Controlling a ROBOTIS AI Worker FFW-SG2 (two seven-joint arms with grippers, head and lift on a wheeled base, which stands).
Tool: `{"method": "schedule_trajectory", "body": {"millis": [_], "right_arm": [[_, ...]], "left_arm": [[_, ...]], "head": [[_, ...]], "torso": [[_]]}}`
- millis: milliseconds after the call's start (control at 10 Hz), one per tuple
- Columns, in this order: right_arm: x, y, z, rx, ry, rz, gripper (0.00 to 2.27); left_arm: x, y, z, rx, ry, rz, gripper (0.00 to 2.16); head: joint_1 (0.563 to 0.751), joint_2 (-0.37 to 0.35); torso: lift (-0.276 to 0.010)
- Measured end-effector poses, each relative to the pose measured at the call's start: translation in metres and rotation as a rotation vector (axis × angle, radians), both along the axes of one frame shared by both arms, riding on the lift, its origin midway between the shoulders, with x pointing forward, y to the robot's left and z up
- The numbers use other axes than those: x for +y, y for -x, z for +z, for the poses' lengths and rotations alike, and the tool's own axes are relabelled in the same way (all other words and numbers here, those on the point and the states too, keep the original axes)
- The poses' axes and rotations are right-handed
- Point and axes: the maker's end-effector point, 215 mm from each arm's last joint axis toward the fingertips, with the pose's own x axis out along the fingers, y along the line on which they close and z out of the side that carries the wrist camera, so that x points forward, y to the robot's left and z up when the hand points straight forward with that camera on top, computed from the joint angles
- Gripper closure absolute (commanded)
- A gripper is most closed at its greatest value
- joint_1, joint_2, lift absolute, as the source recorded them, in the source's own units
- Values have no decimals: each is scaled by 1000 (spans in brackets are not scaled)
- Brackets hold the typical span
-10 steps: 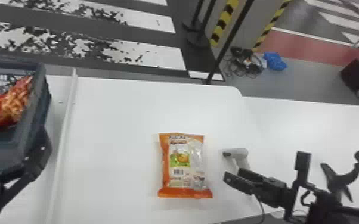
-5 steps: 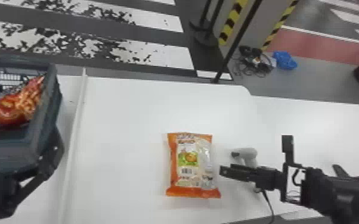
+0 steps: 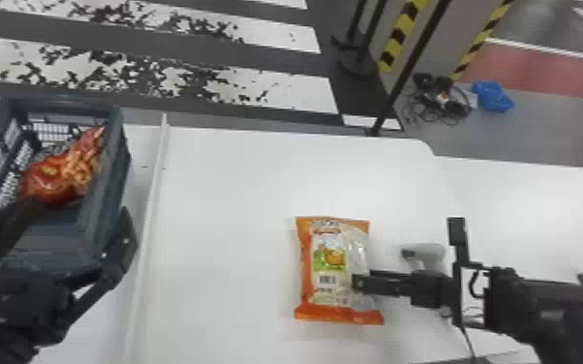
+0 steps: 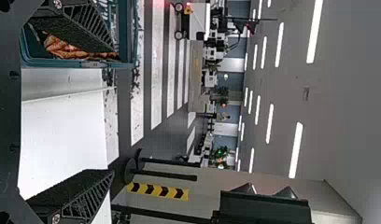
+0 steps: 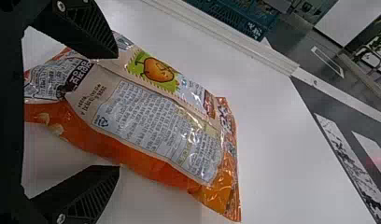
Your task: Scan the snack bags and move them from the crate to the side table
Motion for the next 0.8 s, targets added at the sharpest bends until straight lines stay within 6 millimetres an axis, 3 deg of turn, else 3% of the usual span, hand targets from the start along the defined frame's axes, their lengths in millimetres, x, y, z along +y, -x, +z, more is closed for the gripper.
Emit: {"method": "schedule_trajectory", "body": {"millis": [100, 300, 500, 800], "right_arm": [[5, -3, -5, 9, 10, 16, 2246], [9, -6, -10, 1, 22, 41, 2243], [-2, -11, 2, -48, 16, 17, 2243], [-21, -21, 47, -145, -23, -48, 2243]], "left_arm": [[0, 0, -1, 2, -1, 1, 70], [2, 1, -2, 3, -3, 4, 70], [3, 0, 1, -3, -2, 4, 70], [1, -1, 0, -2, -2, 1, 70]], "head": [[695, -210], [695, -198], [695, -207], [695, -239]], "torso": [[-87], [-87], [-87], [-87]]}}
